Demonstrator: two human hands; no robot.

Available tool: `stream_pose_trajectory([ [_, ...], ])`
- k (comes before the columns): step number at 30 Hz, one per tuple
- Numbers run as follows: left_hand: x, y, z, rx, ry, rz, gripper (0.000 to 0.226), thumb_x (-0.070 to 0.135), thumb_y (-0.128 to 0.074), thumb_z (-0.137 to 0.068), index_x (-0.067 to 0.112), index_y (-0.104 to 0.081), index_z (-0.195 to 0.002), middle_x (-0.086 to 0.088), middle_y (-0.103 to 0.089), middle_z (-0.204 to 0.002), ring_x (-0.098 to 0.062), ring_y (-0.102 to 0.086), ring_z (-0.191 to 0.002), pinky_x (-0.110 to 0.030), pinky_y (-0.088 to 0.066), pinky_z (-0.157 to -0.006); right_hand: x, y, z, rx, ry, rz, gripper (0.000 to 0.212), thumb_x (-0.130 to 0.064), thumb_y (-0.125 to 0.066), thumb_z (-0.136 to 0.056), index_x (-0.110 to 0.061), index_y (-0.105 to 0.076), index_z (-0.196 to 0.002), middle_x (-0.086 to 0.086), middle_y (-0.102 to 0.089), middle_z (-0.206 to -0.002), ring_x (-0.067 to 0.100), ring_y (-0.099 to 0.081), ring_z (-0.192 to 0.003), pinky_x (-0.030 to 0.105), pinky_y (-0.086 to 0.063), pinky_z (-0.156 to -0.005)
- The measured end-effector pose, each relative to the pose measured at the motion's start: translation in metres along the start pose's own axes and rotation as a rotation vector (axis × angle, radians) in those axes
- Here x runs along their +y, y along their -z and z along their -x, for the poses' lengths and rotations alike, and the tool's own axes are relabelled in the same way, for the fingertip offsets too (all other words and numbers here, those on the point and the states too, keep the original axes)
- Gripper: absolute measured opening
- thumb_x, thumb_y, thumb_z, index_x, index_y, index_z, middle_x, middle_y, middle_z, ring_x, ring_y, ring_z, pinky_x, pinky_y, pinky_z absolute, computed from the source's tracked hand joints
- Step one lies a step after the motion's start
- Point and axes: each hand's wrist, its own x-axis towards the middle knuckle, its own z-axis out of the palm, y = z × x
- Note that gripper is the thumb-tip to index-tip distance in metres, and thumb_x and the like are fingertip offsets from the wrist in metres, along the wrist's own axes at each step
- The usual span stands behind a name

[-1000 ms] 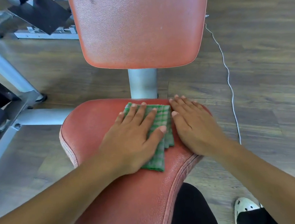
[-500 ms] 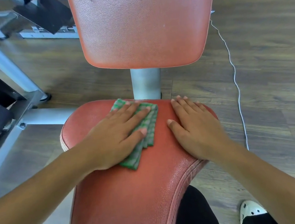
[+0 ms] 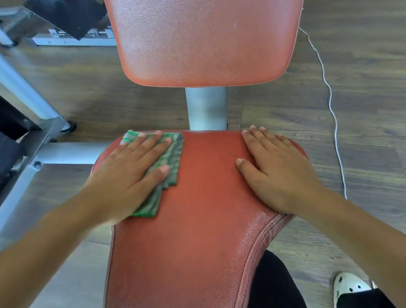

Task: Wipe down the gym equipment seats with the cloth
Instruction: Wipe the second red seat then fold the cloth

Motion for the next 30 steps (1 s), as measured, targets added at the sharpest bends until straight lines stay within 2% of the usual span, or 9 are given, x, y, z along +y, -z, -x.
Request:
stream_pose_trajectory([
  [4, -0.007, 0.001, -0.032, -0.029, 0.173, -0.057, 0.093, 0.071, 0.001, -0.070, 0.029, -0.010, -0.152, 0.005, -0.007, -0.160, -0.015, -0.003, -0.147, -0.029, 0.000, -0.116, -0.001, 0.000, 0.000, 0.002, -0.003, 0.009, 0.078, -0.051, -0.011, -0.083, -0.018, -0.013, -0.153, 0.001, -0.009, -0.161, 0.012, -0.004, -0.147, 0.027, 0.003, -0.116],
  [7, 0.024, -0.007, -0.049, -0.045, 0.091, -0.124, 0.088, 0.068, 0.000, -0.075, 0.028, -0.005, -0.152, 0.003, -0.004, -0.161, -0.016, -0.002, -0.147, -0.033, 0.000, -0.117, -0.001, 0.000, 0.001, -0.001, -0.006, 0.001, 0.078, -0.051, -0.012, -0.083, -0.019, -0.013, -0.153, 0.001, -0.009, -0.161, 0.011, -0.004, -0.147, 0.025, 0.004, -0.116],
  [11, 0.031, -0.011, -0.006, -0.023, -0.086, -0.038, 0.076, 0.069, 0.000, -0.076, 0.040, 0.005, -0.146, 0.016, 0.006, -0.156, -0.003, 0.009, -0.145, -0.025, 0.008, -0.117, 0.000, 0.001, 0.000, -0.009, -0.004, 0.015, 0.073, -0.050, -0.013, -0.089, -0.018, -0.013, -0.154, 0.001, -0.008, -0.161, 0.012, -0.003, -0.148, 0.028, 0.004, -0.117],
  [13, 0.015, -0.003, 0.010, -0.021, -0.038, 0.022, 0.072, 0.070, -0.003, -0.076, 0.042, 0.003, -0.142, 0.018, 0.002, -0.156, 0.000, 0.007, -0.144, -0.024, 0.008, -0.117, -0.001, 0.000, 0.000, -0.015, -0.007, 0.015, 0.073, -0.050, -0.012, -0.089, -0.017, -0.012, -0.154, 0.001, -0.007, -0.161, 0.012, -0.002, -0.148, 0.028, 0.004, -0.117],
  [17, -0.003, 0.002, -0.016, -0.036, 0.150, -0.077, 0.091, 0.071, 0.002, -0.069, 0.031, -0.002, -0.151, 0.007, -0.001, -0.160, -0.011, 0.002, -0.147, -0.028, 0.003, -0.116, -0.001, -0.001, 0.000, 0.005, -0.002, 0.014, 0.078, -0.051, -0.011, -0.083, -0.016, -0.014, -0.153, 0.002, -0.009, -0.161, 0.013, -0.004, -0.148, 0.029, 0.003, -0.117],
  [21, 0.035, -0.010, -0.048, -0.059, 0.093, -0.139, 0.086, 0.067, -0.002, -0.076, 0.028, -0.003, -0.152, 0.002, -0.001, -0.161, -0.016, 0.000, -0.147, -0.034, 0.001, -0.118, -0.001, 0.000, 0.000, 0.008, -0.003, 0.014, 0.078, -0.051, -0.012, -0.083, -0.018, -0.015, -0.153, 0.001, -0.010, -0.161, 0.011, -0.006, -0.147, 0.027, 0.002, -0.116],
  [25, 0.051, -0.012, -0.004, -0.033, -0.119, -0.062, 0.081, 0.069, 0.000, -0.075, 0.036, 0.002, -0.150, 0.014, 0.009, -0.157, -0.004, 0.012, -0.145, -0.022, 0.011, -0.116, 0.001, 0.000, 0.000, 0.000, 0.000, 0.012, 0.069, -0.050, -0.015, -0.092, -0.018, -0.014, -0.154, 0.000, -0.009, -0.161, 0.011, -0.004, -0.147, 0.026, 0.004, -0.116],
  [27, 0.036, -0.003, 0.017, -0.052, -0.081, 0.023, 0.076, 0.070, -0.002, -0.076, 0.043, 0.004, -0.146, 0.021, 0.010, -0.154, 0.003, 0.014, -0.142, -0.016, 0.015, -0.112, 0.002, 0.000, 0.000, -0.006, 0.001, 0.017, 0.062, -0.045, -0.023, -0.099, -0.017, -0.013, -0.154, 0.001, -0.008, -0.161, 0.011, -0.003, -0.147, 0.027, 0.005, -0.116],
  [30, 0.011, 0.005, 0.010, -0.038, 0.053, -0.015, 0.082, 0.071, -0.001, -0.072, 0.038, -0.001, -0.147, 0.013, 0.000, -0.159, -0.004, 0.005, -0.146, -0.017, 0.013, -0.111, 0.001, -0.001, 0.000, -0.005, 0.002, 0.022, 0.062, -0.045, -0.023, -0.099, -0.017, -0.013, -0.153, 0.002, -0.009, -0.161, 0.013, -0.004, -0.148, 0.027, 0.004, -0.116],
])
